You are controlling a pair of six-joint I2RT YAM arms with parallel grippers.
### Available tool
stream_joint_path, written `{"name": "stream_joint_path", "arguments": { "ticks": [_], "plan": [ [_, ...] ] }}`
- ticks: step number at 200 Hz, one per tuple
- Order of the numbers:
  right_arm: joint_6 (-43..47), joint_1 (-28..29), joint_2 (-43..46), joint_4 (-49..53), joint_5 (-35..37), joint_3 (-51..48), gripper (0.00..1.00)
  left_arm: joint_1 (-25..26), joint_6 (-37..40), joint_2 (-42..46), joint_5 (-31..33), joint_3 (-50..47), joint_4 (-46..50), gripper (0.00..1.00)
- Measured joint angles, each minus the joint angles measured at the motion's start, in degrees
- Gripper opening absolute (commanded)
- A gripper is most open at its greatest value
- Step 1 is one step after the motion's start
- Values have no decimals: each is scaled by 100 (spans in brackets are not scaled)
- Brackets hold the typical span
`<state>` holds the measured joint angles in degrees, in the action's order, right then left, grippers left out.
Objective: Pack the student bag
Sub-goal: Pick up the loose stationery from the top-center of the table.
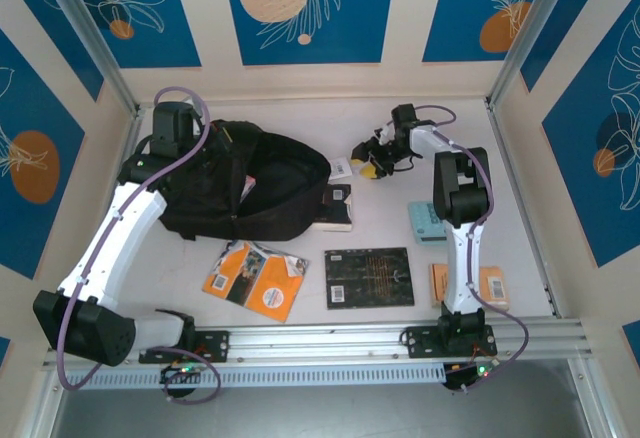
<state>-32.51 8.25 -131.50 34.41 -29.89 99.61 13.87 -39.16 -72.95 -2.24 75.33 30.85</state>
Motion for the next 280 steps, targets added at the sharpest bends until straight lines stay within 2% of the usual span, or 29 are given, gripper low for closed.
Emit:
{"name": "stream_joint_path", "arguments": {
  "ticks": [80, 104, 132, 153, 172, 191, 217, 249, 280],
  "plan": [
    [-433, 162, -48, -728, -566, -227, 40, -15, -4, 0, -76, -11, -9, 0],
    [-531, 251, -94, -811, -614, -227, 29, -15, -37, 0, -96, -31, -42, 0],
    [-557, 321, -96, -835, -549, -249, 8, -15, -42, 0, -98, -31, -44, 0],
    [-538, 330, -83, -896, -422, -422, 0, -17, -42, 0, -98, -31, -44, 0],
    [-540, 275, 92, -933, -256, -774, 0, -22, -42, 0, -101, -31, -44, 0],
    [-538, 157, 599, -918, 44, -1224, 0, -26, -44, 0, -120, -31, -48, 0],
    [-531, -50, 1722, -863, 433, -1707, 0, -31, -63, -7, -190, -79, -131, 0],
    [-485, -151, 3104, -719, 713, -1878, 0, -37, -103, -101, -328, -83, -216, 0],
    [-337, -57, 3958, -402, 844, -1963, 0, -37, -105, -192, -442, -98, -264, 0]
  ]
}}
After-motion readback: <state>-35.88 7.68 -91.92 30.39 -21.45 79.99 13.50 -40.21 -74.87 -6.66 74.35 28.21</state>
